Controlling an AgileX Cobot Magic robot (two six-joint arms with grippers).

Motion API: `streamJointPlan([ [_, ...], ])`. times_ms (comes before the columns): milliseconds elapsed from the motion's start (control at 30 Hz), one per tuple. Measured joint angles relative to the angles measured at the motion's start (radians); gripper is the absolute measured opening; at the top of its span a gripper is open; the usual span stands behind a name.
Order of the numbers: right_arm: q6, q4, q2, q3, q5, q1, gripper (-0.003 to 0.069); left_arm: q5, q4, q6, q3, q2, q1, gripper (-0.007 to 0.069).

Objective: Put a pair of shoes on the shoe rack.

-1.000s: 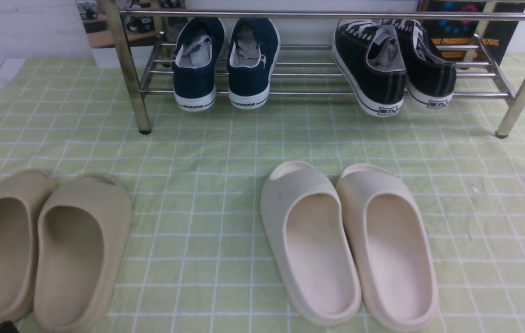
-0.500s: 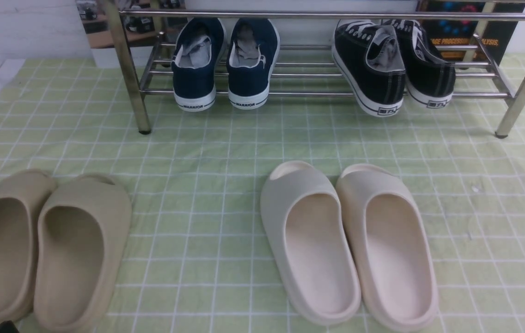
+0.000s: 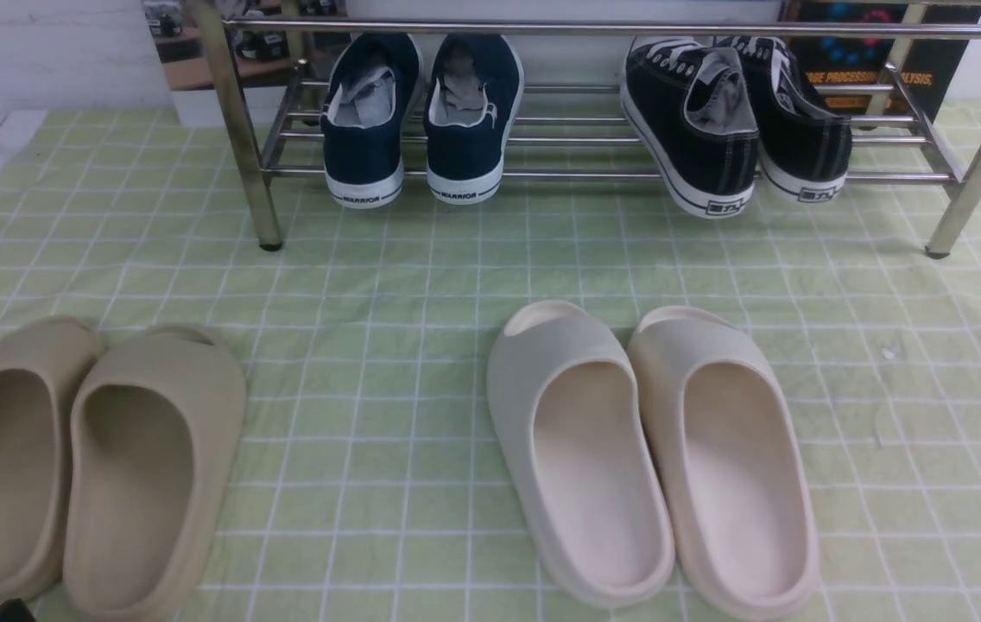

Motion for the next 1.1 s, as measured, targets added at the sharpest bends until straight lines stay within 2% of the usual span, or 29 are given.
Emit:
streamJointPlan([
  [133,0.000,0.018,-0.003,0.044,-0.067,0.000,-0.0005,0.000,0.000,0.000,0.000,0.000,0.000,0.0237],
  [200,0.000,0.006,-0.034,0.150,-0.185,0.000,-0.0005,0.000,0.000,0.000,0.000,0.000,0.000,0.0237],
  [367,0.000,-0.127,-0.174,0.422,-0.410,-0.007,-0.0005,0.000,0.000,0.000,0.000,0.000,0.000,0.0237],
  [467,0.018,-0.201,-0.278,0.582,-0.485,-0.054,-0.0005,0.000,0.000,0.000,0.000,0.000,0.000,0.0237],
  [633,0.143,-0.263,-0.440,0.793,-0.515,-0.160,-0.0005,0.000,0.000,0.000,0.000,0.000,0.000,0.0237],
  [833,0.291,-0.320,-0.557,0.962,-0.543,-0.208,-0.0005,0.000,0.000,0.000,0.000,0.000,0.000,0.0237],
  [1100,0.301,-0.319,-0.562,0.976,-0.529,-0.209,-0.0005,0.000,0.000,0.000,0.000,0.000,0.000,0.0239],
])
